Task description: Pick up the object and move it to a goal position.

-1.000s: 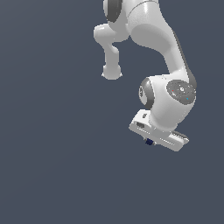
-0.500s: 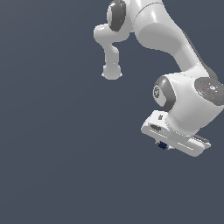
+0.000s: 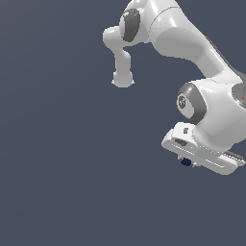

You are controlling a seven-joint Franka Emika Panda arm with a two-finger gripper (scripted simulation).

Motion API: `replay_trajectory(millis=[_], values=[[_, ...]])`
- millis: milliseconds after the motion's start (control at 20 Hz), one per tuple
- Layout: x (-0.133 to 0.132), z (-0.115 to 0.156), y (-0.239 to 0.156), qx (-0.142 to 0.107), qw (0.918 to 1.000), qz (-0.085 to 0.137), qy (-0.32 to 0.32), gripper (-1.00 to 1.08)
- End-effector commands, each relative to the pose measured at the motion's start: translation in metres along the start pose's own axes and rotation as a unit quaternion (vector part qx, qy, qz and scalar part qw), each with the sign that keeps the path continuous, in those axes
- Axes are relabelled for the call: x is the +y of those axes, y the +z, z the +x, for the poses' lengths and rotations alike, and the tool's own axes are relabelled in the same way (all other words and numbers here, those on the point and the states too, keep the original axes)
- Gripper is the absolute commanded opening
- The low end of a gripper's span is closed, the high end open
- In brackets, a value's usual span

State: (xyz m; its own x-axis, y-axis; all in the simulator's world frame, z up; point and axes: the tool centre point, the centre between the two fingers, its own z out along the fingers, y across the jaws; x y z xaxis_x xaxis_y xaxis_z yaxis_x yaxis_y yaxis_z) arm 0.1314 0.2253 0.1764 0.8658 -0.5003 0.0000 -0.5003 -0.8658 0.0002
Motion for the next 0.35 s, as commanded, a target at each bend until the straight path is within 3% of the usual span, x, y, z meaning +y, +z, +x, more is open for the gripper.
replay_trajectory(millis=[0,300], values=[[-0.0029,0.0004,-0.0016,0.0,1.0,0.0,0.0,-1.0],[-0.0053,0.0008,-0.0028,0.0,1.0,0.0,0.0,-1.0]])
